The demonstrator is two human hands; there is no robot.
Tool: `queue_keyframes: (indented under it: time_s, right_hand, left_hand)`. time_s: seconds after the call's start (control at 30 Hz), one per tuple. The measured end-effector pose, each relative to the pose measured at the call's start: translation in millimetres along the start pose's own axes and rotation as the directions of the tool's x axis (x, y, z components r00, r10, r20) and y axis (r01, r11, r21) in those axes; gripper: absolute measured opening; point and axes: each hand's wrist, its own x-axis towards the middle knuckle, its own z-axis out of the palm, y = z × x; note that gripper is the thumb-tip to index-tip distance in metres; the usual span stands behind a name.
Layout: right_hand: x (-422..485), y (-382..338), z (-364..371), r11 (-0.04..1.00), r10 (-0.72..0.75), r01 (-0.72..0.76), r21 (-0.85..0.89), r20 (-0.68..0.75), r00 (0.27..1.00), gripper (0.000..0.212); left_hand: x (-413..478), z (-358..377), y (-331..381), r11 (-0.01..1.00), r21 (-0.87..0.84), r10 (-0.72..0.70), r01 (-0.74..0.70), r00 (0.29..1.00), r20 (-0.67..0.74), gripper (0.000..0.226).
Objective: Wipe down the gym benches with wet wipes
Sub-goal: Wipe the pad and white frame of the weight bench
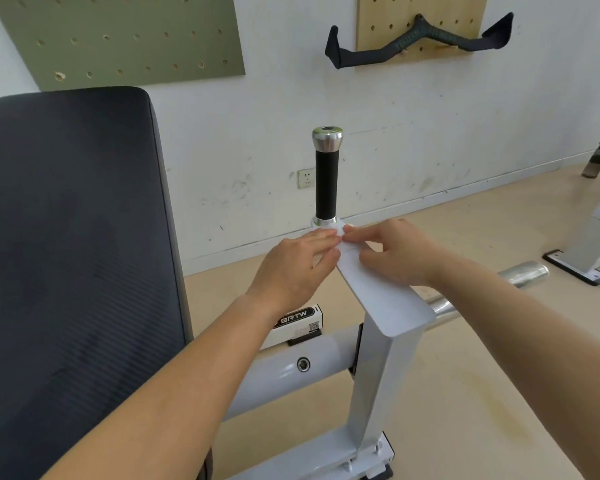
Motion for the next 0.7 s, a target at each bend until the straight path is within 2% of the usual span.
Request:
queue_keyframes:
  time_s: [0.1, 0.2, 0.3, 0.37, 0.43, 0.5, 0.57, 0.7]
  right_hand:
    - [6, 2, 5, 0.999, 0.01, -0.002, 0.045, -0.196, 0.981, 0.022]
    - [5, -3, 6, 0.999, -0.028, 0.038, 0.039, -0.238, 0.971, 0.009]
    - [4, -6, 5, 0.994, -0.04, 0.059, 0.088, -0.204, 0.978, 0.011]
    - [5, -6, 3, 0.993, -0.055, 0.073, 0.089, -0.185, 0.981, 0.021]
    - [9, -9, 0, 0.99, -0.062, 0.09, 0.108, -0.235, 0.97, 0.026]
    - [15, -16, -7, 0.971, -0.023, 0.111, 0.212, -0.38, 0.925, 0.018]
    - [26, -28, -15, 0.936, 0.057, 0.139, 0.322, -0.529, 0.847, 0.016]
    - [48, -48, -28, 0.896, 0.144, 0.203, 0.396, -0.689, 0.71, 0.02]
  left_hand:
    - [-2, 5, 6, 0.992, -0.119, -0.07, 0.051, 0.984, -0.161, 0.021]
    - [-6, 9, 10, 0.965, -0.246, -0.14, 0.088, 0.969, -0.204, 0.012]
    - [-6, 7, 13, 0.926, -0.351, -0.221, 0.143, 0.956, -0.194, 0.006]
    - [-4, 4, 15, 0.904, -0.397, -0.251, 0.156, 0.947, -0.2, 0.008]
    - [3, -2, 18, 0.904, -0.409, -0.242, 0.121, 0.935, -0.258, 0.011]
    - [16, -13, 23, 0.902, -0.428, -0.242, 0.064, 0.894, -0.376, 0.015]
    - [34, -23, 28, 0.889, -0.458, -0.27, 0.016, 0.827, -0.494, 0.016]
    - [64, -30, 38, 0.87, -0.489, -0.3, -0.062, 0.722, -0.624, 0.015]
